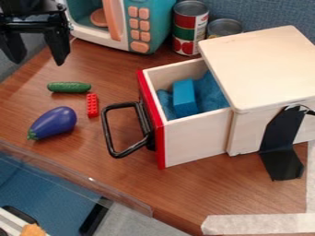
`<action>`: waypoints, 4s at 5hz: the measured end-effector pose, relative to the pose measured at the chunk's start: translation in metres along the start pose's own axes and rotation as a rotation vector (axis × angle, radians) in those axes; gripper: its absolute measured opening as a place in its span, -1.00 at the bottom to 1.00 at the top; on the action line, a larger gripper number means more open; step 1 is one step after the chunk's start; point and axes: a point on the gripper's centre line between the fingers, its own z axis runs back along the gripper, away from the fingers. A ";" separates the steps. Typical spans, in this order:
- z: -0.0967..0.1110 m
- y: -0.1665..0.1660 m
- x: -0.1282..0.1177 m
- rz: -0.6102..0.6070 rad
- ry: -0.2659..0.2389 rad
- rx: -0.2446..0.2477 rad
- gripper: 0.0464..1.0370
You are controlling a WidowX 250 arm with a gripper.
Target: Close the drawer
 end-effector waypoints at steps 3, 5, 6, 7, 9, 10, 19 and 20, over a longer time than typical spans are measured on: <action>-0.029 0.000 -0.015 -0.273 0.017 0.005 0.93; -0.054 0.010 -0.028 -0.542 0.032 0.030 0.93; -0.069 0.005 -0.032 -0.719 0.048 0.013 0.93; -0.083 -0.001 -0.041 -0.833 0.034 0.011 0.93; -0.099 -0.008 -0.047 -0.976 0.036 -0.025 0.93; -0.104 -0.014 -0.048 -1.016 0.028 -0.046 0.93; -0.128 -0.132 -0.020 -1.168 -0.067 -0.122 0.93; -0.126 -0.139 -0.015 -1.159 -0.073 -0.128 0.93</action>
